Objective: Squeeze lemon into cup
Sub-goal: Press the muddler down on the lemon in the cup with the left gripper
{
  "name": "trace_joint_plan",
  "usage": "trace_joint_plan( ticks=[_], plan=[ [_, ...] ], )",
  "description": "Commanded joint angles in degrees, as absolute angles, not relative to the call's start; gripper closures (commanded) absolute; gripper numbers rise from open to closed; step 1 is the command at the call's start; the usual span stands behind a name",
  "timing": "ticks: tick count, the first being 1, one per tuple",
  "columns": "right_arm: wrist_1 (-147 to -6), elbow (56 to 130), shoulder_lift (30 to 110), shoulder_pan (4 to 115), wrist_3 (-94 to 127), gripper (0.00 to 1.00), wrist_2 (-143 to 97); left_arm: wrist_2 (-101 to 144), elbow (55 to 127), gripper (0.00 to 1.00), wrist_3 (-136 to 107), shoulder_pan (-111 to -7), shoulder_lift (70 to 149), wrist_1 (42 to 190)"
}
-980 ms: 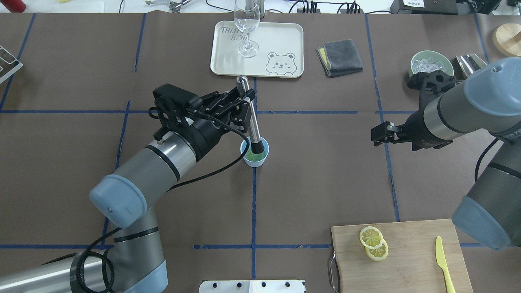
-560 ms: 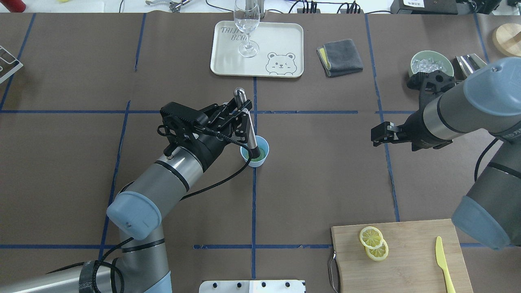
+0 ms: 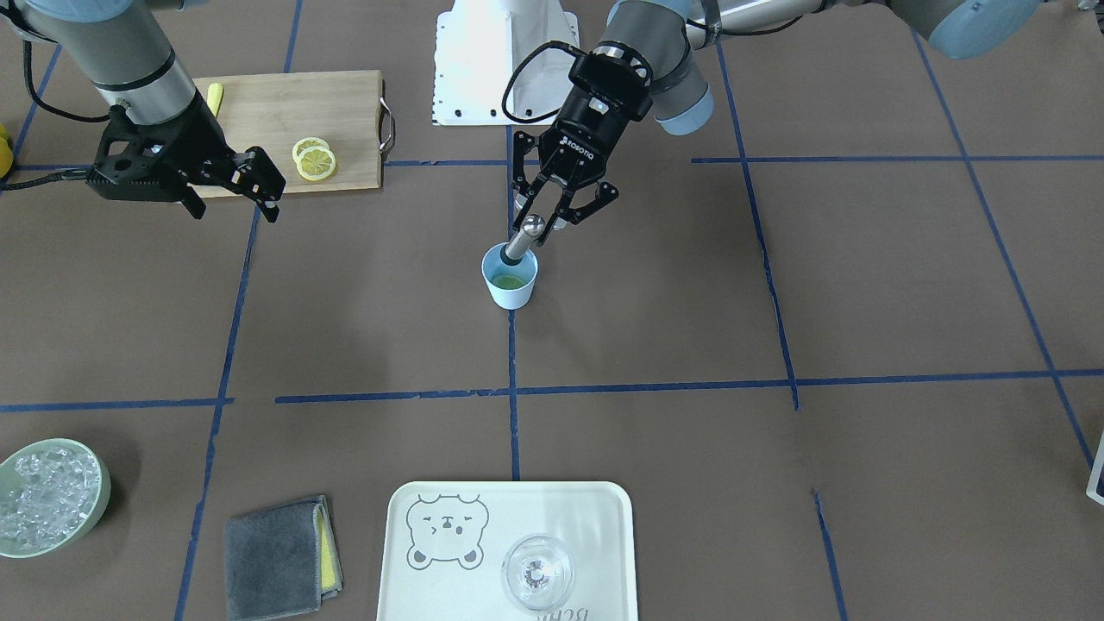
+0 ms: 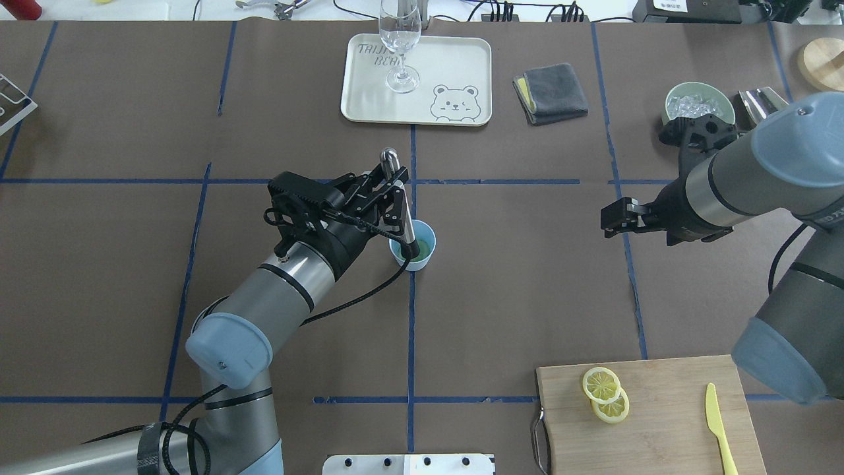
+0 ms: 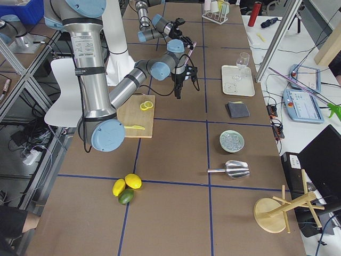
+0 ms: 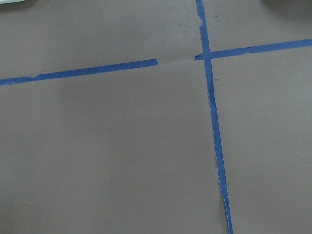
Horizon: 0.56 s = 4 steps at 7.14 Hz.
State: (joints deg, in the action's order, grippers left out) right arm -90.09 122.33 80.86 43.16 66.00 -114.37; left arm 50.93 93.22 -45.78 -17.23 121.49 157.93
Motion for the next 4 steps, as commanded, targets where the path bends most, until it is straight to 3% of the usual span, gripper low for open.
trace_joint_plan(
  ticks=[1, 4],
  plan=[
    [-90.1, 122.3, 80.9, 43.2, 66.0, 0.0, -114.3, 50.1, 91.0, 1.0, -45.9, -17.2, 123.2, 158.0],
    [-90.1, 122.3, 80.8, 43.2, 66.0, 0.0, -114.3, 50.0, 87.7, 1.0, -46.0, -17.0, 123.4, 158.6]
  ],
)
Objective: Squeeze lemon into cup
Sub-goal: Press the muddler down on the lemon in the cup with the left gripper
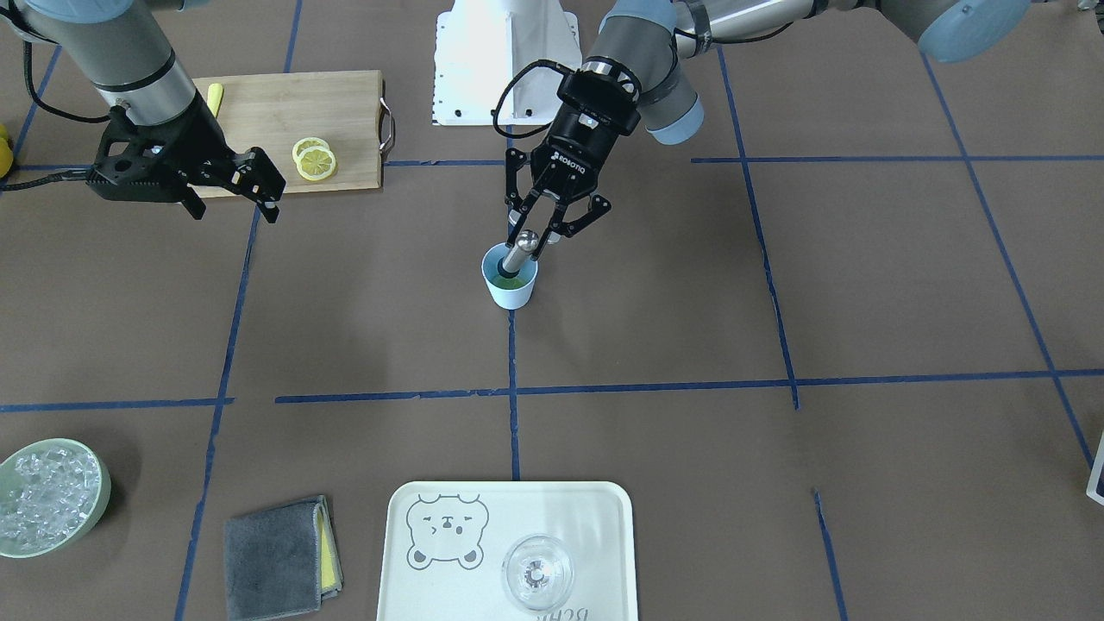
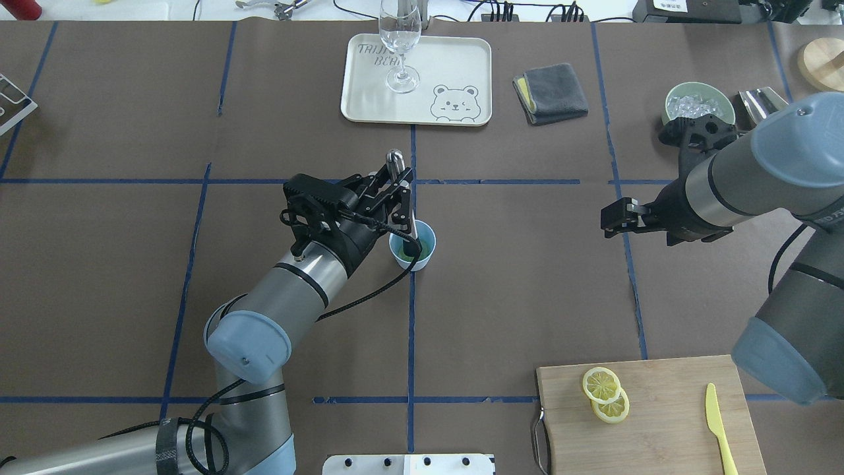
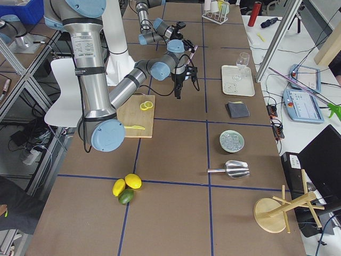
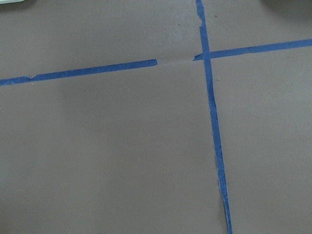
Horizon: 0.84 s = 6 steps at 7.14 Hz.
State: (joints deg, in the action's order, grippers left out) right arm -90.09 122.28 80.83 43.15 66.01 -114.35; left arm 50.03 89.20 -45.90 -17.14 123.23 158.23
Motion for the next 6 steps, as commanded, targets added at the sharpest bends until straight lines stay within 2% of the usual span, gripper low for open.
trace_joint_plan(
  ticks=[1, 6],
  plan=[
    [-90.1, 122.3, 80.6, 43.2, 66.0, 0.0, -114.3, 50.0, 87.5, 1.0, -46.0, -16.6, 123.3, 159.0],
    [-90.1, 122.3, 80.5, 43.6, 66.1, 0.0, -114.5, 50.1, 87.1, 1.0, -46.0, -16.0, 123.0, 159.1]
  ],
)
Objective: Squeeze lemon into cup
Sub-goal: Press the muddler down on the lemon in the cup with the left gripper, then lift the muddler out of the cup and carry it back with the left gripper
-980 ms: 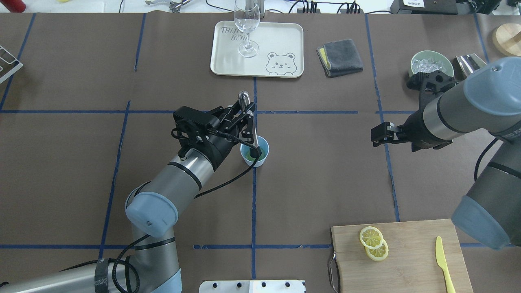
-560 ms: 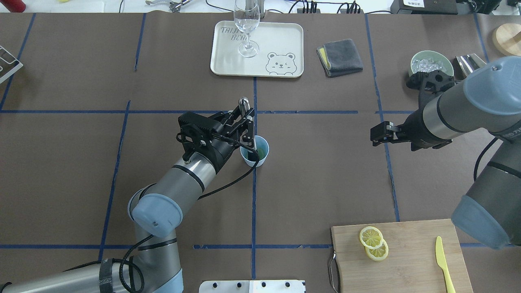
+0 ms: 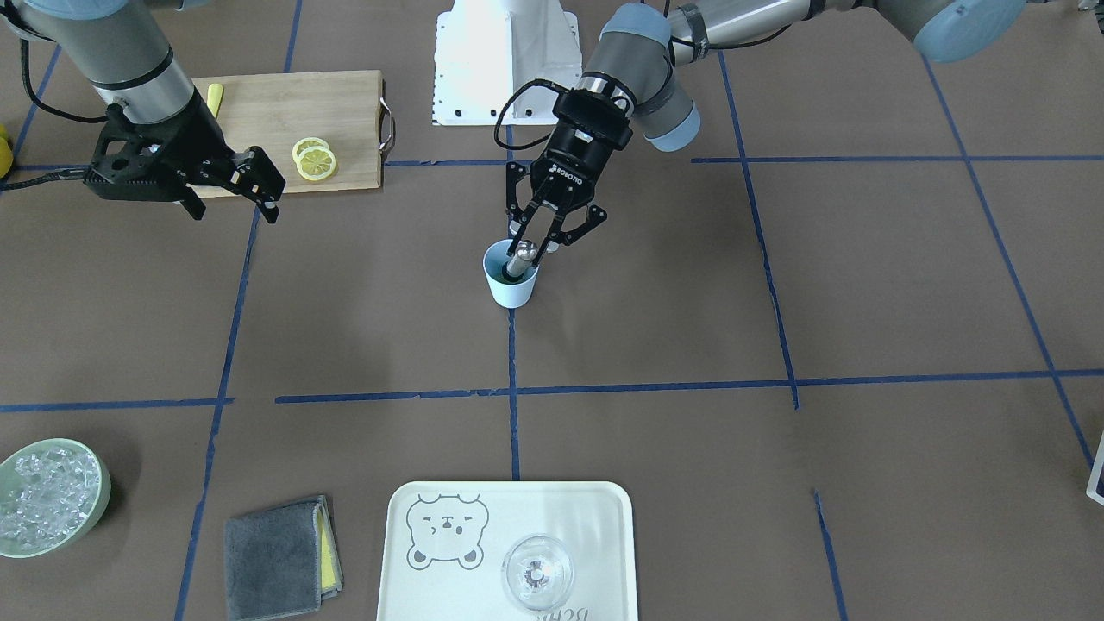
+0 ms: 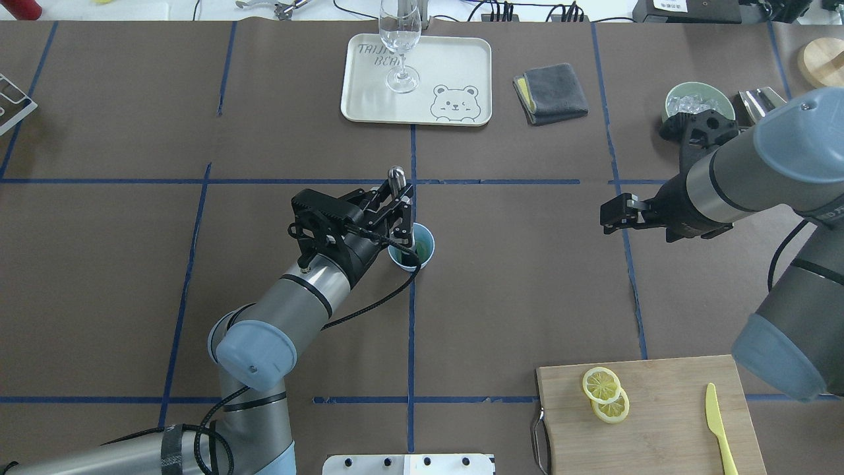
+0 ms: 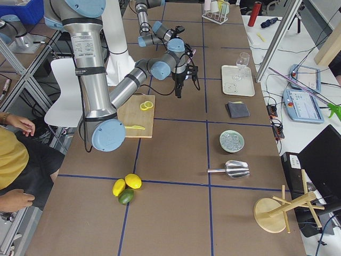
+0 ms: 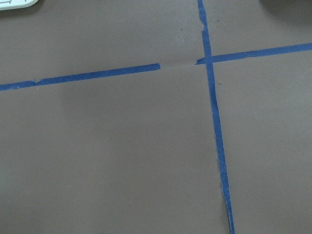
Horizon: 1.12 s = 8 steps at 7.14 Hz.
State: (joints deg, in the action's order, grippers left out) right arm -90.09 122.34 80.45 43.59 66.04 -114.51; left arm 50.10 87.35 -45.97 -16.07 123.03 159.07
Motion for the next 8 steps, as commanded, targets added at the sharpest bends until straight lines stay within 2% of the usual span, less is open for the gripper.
trace_joint_plan(
  ticks=[1, 4, 6, 8],
  plan=[
    [-90.1, 122.3, 80.4, 43.6, 66.0, 0.0, -114.5, 50.4, 87.5, 1.0, -45.9, -16.0, 123.3, 159.1],
    [-90.1, 122.5, 80.1, 43.7, 66.4, 0.0, -114.5, 50.9, 93.3, 1.0, -41.3, -19.0, 125.0, 162.3],
    [-90.1, 122.6, 79.9, 43.8, 66.4, 0.0, -114.5, 51.4, 93.6, 1.0, -41.3, -20.0, 125.1, 161.6],
    [-90.1, 122.6, 79.8, 43.9, 66.4, 0.0, -114.6, 61.8, 99.6, 1.0, -41.4, -23.6, 121.8, 156.6]
  ],
)
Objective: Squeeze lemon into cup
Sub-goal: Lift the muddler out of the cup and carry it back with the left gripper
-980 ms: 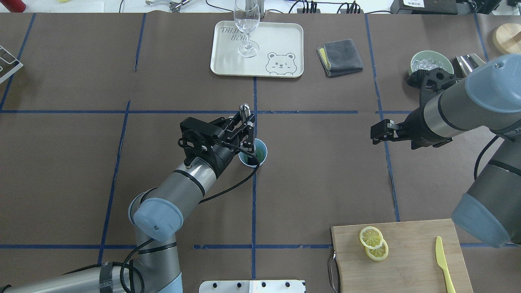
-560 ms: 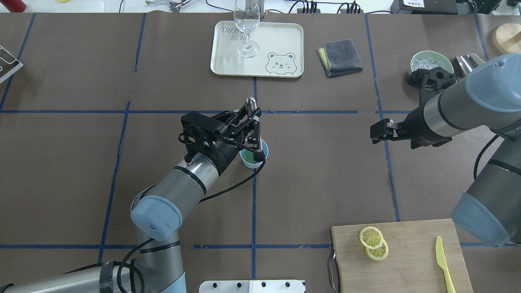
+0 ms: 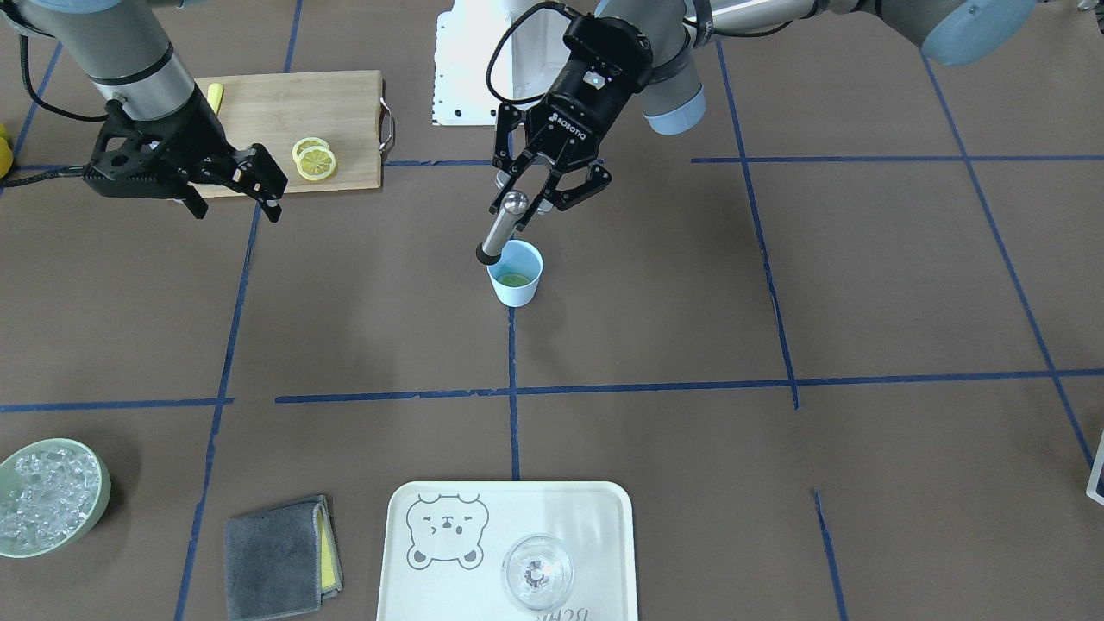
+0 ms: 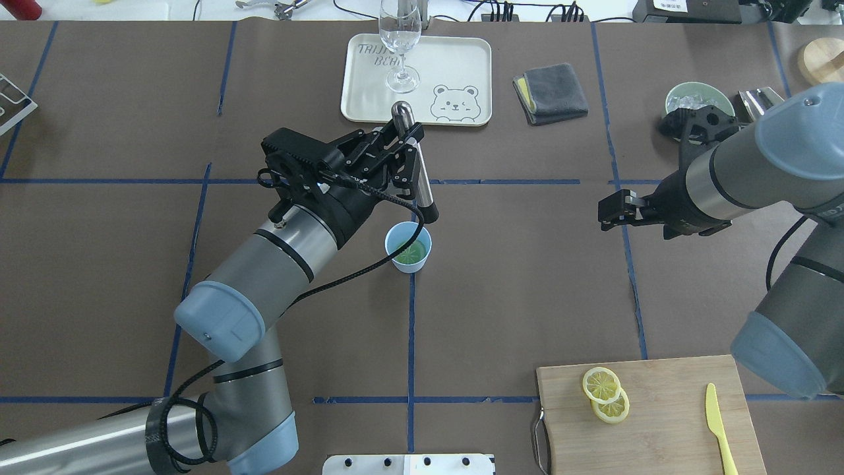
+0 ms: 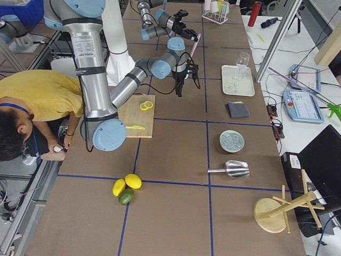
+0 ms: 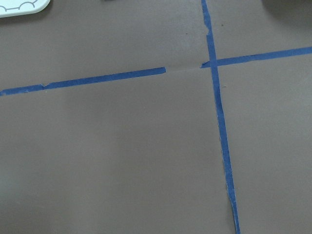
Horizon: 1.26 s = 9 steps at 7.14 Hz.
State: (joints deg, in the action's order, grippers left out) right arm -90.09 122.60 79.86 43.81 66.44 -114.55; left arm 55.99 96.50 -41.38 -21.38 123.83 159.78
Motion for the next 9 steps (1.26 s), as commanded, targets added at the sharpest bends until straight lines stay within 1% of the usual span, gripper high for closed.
trace_joint_plan(
  ticks=[1, 2, 3, 4, 6, 7, 8, 9],
  plan=[
    [-90.1, 122.6, 79.9, 43.9, 66.5, 0.0, -114.6, 70.2, 103.4, 1.0, -41.4, -27.4, 120.9, 150.4],
    [-90.1, 122.6, 79.9, 43.9, 66.4, 0.0, -114.6, 76.1, 107.1, 1.0, -42.5, -30.3, 119.3, 147.3],
    [-90.1, 122.6, 80.0, 44.0, 66.4, 0.0, -114.6, 77.5, 111.0, 1.0, -47.2, -30.5, 114.3, 145.3],
    [-90.1, 122.6, 80.1, 44.7, 65.9, 0.0, -114.7, 88.1, 111.0, 1.0, -48.8, -32.7, 110.8, 144.1],
    [-90.1, 122.6, 80.6, 47.0, 65.6, 0.0, -115.0, 123.0, 110.9, 1.0, -52.8, -49.7, 107.4, 128.6],
    [-90.1, 122.6, 82.2, 49.1, 63.7, 0.0, -116.6, 125.9, 111.4, 1.0, -52.6, -56.3, 105.6, 123.4],
    [-90.1, 122.4, 84.4, 51.5, 58.1, 0.0, -118.1, 126.1, 113.0, 1.0, -52.3, -58.1, 100.9, 123.1],
    [-90.2, 121.7, 86.3, 54.2, 51.9, 0.0, -120.2, 125.9, 113.1, 1.0, -51.8, -59.8, 95.1, 123.1]
  ],
)
